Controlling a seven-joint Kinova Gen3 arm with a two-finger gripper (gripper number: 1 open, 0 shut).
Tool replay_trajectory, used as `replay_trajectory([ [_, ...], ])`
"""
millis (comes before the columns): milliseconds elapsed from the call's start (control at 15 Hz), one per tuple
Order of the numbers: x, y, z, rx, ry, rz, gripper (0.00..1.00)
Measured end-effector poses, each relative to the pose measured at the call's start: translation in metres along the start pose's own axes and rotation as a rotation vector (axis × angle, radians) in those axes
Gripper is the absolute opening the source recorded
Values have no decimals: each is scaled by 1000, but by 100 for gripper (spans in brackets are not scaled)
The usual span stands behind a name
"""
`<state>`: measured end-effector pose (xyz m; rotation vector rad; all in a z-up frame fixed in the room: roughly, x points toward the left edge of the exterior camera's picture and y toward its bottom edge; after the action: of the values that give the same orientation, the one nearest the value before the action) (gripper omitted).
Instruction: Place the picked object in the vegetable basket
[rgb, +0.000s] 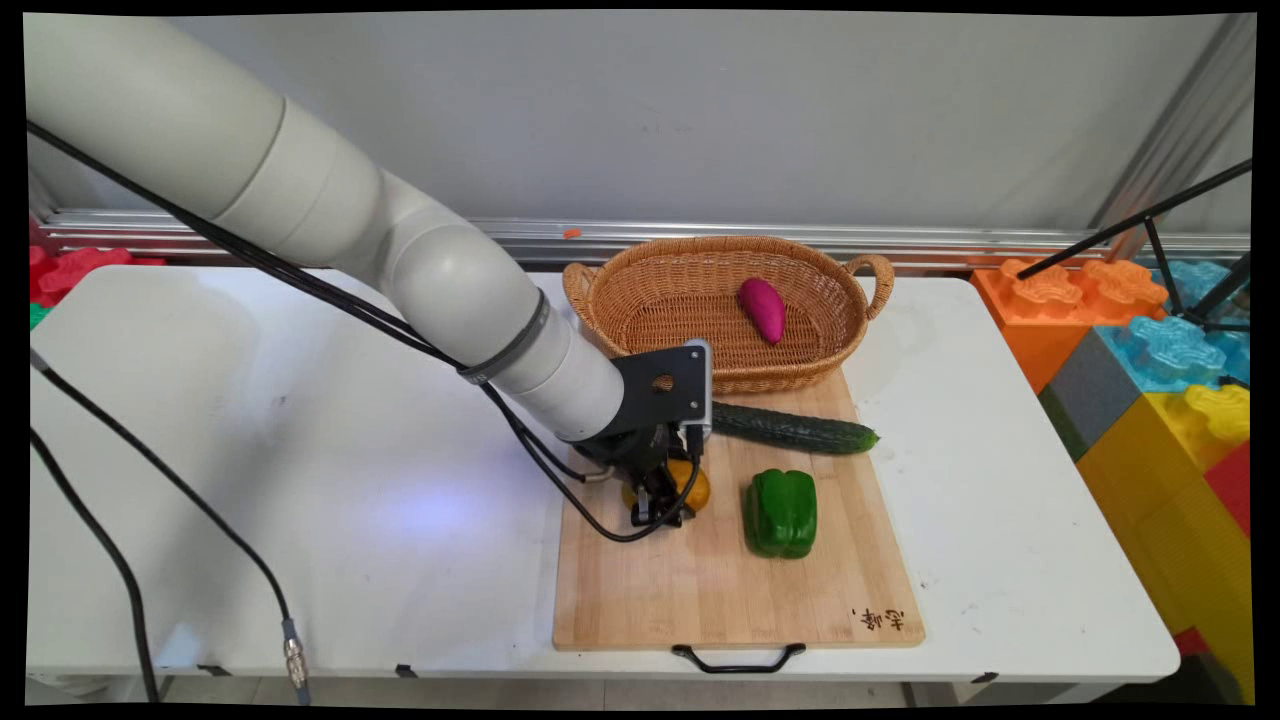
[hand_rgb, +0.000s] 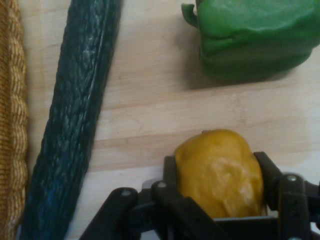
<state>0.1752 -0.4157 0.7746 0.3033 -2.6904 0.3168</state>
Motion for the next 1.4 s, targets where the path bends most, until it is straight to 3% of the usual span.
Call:
replay_trajectory([
  [400, 9, -5, -22, -3, 1, -32, 0],
  [867, 44, -34, -73, 72, 61, -83, 0],
  [1133, 60, -69, -89, 170, 95, -131, 0],
  [1400, 54, -117, -74, 284, 84, -221, 0],
])
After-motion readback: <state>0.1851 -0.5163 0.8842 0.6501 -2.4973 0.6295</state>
